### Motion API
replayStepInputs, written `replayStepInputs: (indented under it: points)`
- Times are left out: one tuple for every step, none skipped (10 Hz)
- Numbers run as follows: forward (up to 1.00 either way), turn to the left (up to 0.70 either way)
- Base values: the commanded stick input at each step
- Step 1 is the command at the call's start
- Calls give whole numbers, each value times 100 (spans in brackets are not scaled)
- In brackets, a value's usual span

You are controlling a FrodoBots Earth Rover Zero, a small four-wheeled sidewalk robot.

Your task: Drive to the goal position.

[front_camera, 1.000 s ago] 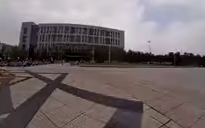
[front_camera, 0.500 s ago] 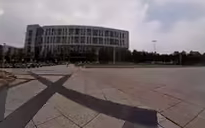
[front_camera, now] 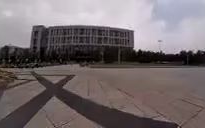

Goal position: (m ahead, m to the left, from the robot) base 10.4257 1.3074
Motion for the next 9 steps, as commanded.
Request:
replayStepInputs:
  points:
    - [70, 14]
    - [70, 14]
    - [70, 14]
    - [70, 14]
    - [70, 14]
    - [70, 14]
    - [70, 14]
    - [70, 14]
    - [70, 14]
